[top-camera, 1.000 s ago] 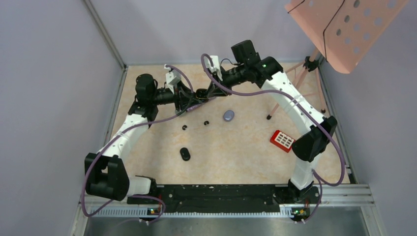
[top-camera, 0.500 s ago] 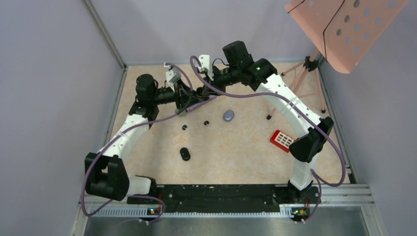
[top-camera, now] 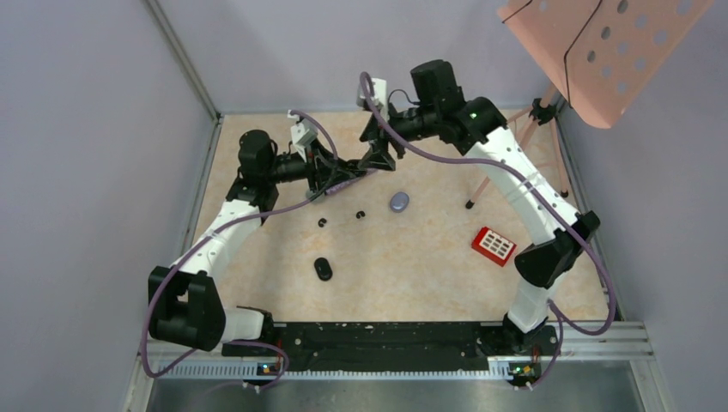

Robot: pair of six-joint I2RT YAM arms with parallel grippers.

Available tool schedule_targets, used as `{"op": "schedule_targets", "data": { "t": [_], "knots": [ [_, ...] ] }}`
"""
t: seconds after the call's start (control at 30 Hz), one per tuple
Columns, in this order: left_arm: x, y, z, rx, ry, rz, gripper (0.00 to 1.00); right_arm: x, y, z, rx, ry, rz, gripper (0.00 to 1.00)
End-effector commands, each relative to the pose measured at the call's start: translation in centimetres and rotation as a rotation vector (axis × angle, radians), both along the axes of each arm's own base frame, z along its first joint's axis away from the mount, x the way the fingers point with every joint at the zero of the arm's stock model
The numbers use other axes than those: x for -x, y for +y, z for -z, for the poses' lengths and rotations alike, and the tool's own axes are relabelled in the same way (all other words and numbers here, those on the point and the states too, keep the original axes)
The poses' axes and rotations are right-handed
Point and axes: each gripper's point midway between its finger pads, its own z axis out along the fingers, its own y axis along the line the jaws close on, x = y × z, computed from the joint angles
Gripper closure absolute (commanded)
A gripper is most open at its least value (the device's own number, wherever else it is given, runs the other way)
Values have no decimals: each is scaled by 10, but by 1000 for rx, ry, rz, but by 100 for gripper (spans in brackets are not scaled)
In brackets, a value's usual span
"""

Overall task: Insert the wireless bluetooth earbuds into the charging case
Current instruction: Close the charging case, then place the charging case at the center of the board.

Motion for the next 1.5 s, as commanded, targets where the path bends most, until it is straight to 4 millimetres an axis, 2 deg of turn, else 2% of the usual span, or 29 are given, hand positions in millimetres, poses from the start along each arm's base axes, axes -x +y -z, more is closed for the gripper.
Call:
{"op": "schedule_targets", "data": {
  "t": [0.0, 0.17, 0.23, 0.37, 0.47, 0.6, 0.8, 0.87, 0.93, 1.0, 1.13, 1.2, 1.3, 1.4, 1.43, 1.47],
  "knots": [
    [10, -2, -14, 9, -90, 50, 100, 6, -21, -38, -126, 8, -45, 30],
    [15, -3, -16, 9, -106, 73, 100, 2, -24, -20, -131, 33, -96, 8],
    [14, -3, -17, 9, -107, 70, 100, 3, -23, -11, -120, 18, -122, 5],
    [9, -3, -15, 10, -86, 56, 100, -1, -20, 14, -79, 8, -128, 8],
    [6, -5, -16, 20, -80, 53, 100, -1, -13, 21, -95, 88, -129, 15],
    [3, -7, -17, 20, -80, 58, 100, 1, -5, 34, -102, 210, -143, 30],
    [-1, -9, -17, 28, -58, 53, 100, -7, 1, 40, -110, 274, -128, 46],
    [-2, -10, -16, 28, -56, 50, 100, -8, 3, 41, -117, 295, -131, 59],
    [-4, -10, -15, 26, -52, 41, 100, -10, 3, 42, -124, 322, -131, 75],
    [-10, -9, -11, 17, -30, 6, 91, -14, 0, 44, -126, 345, -117, 85],
    [-21, -2, 5, -39, 42, -83, 63, -26, -19, 60, -113, 406, -47, 87],
    [-27, 4, 11, -76, 63, -134, 55, -34, -37, 76, -92, 439, 12, 87],
    [-37, 19, 19, -107, 154, -248, 46, -45, -74, 115, -11, 468, 101, 87],
    [-46, 35, 31, -103, 292, -356, 43, -40, -111, 165, 124, 533, 165, 87],
    [-49, 40, 35, -95, 325, -391, 36, -39, -121, 181, 160, 556, 177, 87],
    [-51, 45, 40, -90, 358, -424, 21, -39, -131, 195, 190, 577, 189, 87]
  ]
}}
